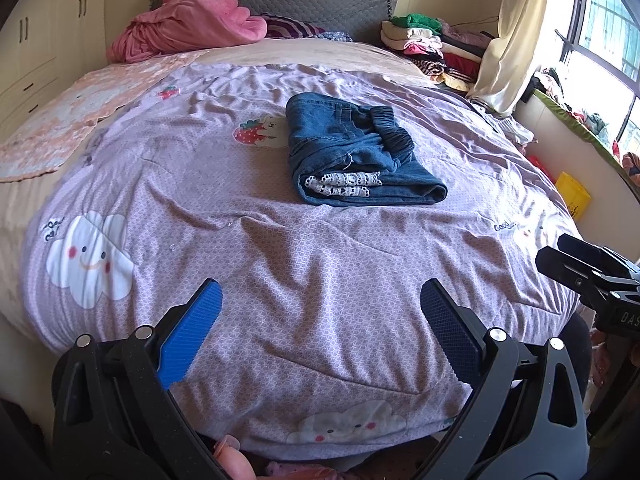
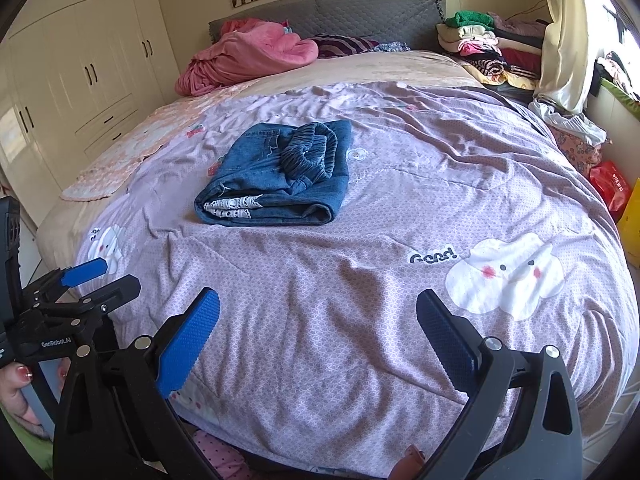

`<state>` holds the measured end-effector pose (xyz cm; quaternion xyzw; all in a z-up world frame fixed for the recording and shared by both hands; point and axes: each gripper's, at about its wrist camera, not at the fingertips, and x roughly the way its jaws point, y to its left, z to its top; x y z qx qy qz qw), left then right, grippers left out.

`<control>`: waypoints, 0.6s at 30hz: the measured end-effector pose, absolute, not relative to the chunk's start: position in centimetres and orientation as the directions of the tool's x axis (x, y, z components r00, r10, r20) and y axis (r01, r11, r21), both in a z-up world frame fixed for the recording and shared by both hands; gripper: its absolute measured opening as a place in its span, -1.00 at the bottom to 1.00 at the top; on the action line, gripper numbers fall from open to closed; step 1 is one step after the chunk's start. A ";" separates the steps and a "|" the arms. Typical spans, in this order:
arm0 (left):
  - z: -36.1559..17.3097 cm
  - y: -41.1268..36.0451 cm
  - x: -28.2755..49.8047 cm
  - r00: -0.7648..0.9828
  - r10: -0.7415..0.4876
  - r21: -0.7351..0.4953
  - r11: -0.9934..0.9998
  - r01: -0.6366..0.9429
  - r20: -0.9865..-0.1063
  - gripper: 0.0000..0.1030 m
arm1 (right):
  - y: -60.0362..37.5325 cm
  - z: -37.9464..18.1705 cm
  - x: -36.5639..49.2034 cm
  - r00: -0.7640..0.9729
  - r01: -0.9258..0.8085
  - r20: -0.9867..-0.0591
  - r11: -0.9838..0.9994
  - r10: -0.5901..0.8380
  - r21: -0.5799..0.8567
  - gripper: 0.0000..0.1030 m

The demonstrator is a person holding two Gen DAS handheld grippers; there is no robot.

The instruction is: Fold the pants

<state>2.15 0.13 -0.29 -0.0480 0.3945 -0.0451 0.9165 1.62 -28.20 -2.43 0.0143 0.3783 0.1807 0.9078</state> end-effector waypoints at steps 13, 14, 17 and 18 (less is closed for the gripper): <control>-0.3 0.3 2.2 0.681 -0.115 -0.119 0.992 0.041 -0.723 0.81 | -28.2 -2.5 1.7 0.647 -0.318 -0.682 0.934 0.341 0.164 0.91; -0.4 0.3 2.2 0.681 -0.111 -0.116 0.993 0.038 -0.724 0.81 | -28.2 -2.5 1.7 0.646 -0.318 -0.682 0.933 0.342 0.167 0.91; -0.5 0.2 2.3 0.678 -0.104 -0.106 0.994 0.038 -0.728 0.81 | -28.2 -2.6 1.7 0.643 -0.319 -0.684 0.933 0.343 0.168 0.91; -0.5 0.1 2.3 0.677 -0.096 -0.096 0.995 0.038 -0.730 0.81 | -28.1 -2.6 1.8 0.643 -0.318 -0.684 0.933 0.343 0.169 0.91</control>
